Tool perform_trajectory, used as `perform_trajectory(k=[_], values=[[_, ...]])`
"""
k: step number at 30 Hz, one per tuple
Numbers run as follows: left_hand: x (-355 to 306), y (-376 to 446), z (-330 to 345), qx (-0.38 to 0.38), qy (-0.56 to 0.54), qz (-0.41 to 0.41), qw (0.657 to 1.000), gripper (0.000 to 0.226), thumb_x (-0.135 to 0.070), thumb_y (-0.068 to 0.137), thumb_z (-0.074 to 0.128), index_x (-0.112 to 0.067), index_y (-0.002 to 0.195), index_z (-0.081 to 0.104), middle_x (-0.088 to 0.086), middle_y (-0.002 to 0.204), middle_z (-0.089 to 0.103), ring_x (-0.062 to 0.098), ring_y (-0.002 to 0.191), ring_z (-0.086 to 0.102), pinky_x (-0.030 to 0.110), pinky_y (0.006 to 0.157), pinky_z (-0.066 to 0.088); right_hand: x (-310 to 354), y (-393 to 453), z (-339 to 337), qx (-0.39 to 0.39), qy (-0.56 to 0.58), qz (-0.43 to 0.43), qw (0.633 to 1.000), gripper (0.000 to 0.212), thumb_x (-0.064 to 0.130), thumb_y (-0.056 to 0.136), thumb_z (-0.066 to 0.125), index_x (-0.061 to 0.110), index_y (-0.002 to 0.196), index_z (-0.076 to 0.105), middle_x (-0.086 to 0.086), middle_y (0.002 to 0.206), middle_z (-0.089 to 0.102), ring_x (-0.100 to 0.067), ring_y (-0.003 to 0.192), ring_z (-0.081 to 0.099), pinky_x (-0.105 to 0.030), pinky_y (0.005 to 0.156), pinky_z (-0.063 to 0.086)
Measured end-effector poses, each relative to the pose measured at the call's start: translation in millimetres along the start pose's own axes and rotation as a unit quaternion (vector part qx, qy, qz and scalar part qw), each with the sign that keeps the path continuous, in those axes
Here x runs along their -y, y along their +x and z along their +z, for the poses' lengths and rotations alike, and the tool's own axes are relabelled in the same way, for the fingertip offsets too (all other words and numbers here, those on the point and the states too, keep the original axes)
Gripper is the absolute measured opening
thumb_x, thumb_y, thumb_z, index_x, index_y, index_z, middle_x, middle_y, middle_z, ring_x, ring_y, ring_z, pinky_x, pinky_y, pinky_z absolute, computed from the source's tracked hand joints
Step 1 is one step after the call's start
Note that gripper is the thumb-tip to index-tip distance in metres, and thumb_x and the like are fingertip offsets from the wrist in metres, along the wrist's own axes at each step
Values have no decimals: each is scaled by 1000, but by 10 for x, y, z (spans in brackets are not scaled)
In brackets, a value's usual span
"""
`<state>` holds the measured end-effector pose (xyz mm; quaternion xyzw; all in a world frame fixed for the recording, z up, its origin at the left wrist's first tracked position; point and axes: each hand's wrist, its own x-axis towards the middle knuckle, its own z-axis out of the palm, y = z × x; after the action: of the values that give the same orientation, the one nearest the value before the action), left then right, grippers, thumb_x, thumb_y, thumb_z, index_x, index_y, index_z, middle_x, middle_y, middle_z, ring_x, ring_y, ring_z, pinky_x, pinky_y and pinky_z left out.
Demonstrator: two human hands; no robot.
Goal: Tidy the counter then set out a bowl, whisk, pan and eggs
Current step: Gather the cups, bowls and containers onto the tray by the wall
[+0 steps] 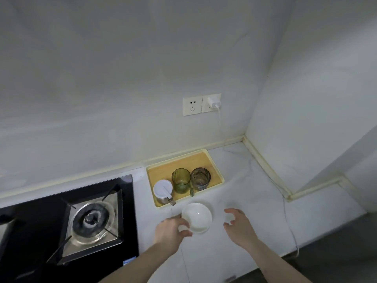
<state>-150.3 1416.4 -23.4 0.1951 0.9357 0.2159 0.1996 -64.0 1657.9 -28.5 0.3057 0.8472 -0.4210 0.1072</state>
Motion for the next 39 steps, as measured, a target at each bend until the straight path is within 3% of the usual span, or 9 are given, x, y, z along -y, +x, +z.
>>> perform_trajectory(k=[2, 7, 10, 17, 22, 28, 33, 36, 39], values=[[-322, 222, 100, 10, -10, 10, 1000, 29, -56, 82, 71, -41, 107, 71, -22, 127, 64, 15, 114, 60, 28, 86, 47, -102, 19, -164, -12, 10, 27, 1000, 46, 13, 94, 61, 28, 136, 53, 1, 144, 44, -13, 107, 56, -25, 95, 49], [-969, 744, 378, 42, -25, 14, 999, 29, -50, 82, 75, -36, 108, 72, -9, 120, 68, 20, 110, 62, 29, 81, 46, -406, 51, -537, -41, 13, 86, 995, 49, 11, 95, 55, 23, 142, 49, -4, 143, 45, -15, 105, 57, -26, 86, 49], [-1183, 948, 537, 60, -3, 22, 998, 28, -47, 82, 77, -35, 107, 73, -7, 117, 70, 21, 106, 64, 31, 84, 51, -537, 67, -618, -52, 0, 102, 993, 51, 11, 96, 54, 21, 145, 47, -4, 143, 44, -19, 118, 54, -28, 97, 47], [-1348, 1210, 728, 71, 29, 24, 997, 20, -43, 83, 78, -35, 101, 73, -5, 113, 70, 20, 101, 66, 30, 81, 51, -542, 137, -521, -61, -30, 103, 992, 48, 19, 98, 62, 28, 141, 46, 8, 122, 53, -7, 104, 53, -17, 89, 43], [-1339, 1304, 815, 90, 28, 24, 995, 22, -40, 88, 74, -32, 108, 68, -6, 123, 65, 21, 104, 65, 29, 79, 52, -502, 210, -423, -38, -45, 105, 993, 54, 22, 98, 63, 31, 146, 41, 9, 125, 57, -10, 113, 58, -24, 100, 50], [-1161, 1312, 592, 136, 39, 71, 987, 51, -38, 94, 66, -39, 142, 49, -17, 161, 30, 15, 142, 42, 31, 112, 39, -398, 330, -204, 28, -56, 87, 994, 64, 24, 99, 59, 33, 154, 29, 8, 118, 56, -13, 114, 59, -26, 101, 50], [-809, 1093, 26, 133, 3, 86, 987, 25, -39, 91, 65, -42, 117, 63, -18, 144, 51, 11, 111, 63, 30, 100, 47, -320, 521, -116, 44, -105, 88, 990, 51, 19, 94, 55, 22, 144, 48, 2, 136, 62, -20, 128, 57, -26, 102, 46], [-575, 858, -280, 145, -18, 76, 986, 14, -40, 90, 67, -47, 101, 61, -21, 129, 58, 1, 88, 66, 27, 92, 52, -344, 692, -187, 22, -105, 103, 989, 48, 16, 88, 58, 19, 137, 54, 0, 132, 65, -23, 127, 58, -25, 98, 46], [-418, 663, -519, 116, -34, 46, 992, 13, -37, 90, 67, -44, 101, 64, -20, 115, 64, 0, 81, 65, 25, 85, 54, -357, 946, -335, 27, -131, 102, 986, 46, 16, 86, 58, 17, 131, 51, -3, 123, 66, -27, 122, 61, -28, 91, 48]])
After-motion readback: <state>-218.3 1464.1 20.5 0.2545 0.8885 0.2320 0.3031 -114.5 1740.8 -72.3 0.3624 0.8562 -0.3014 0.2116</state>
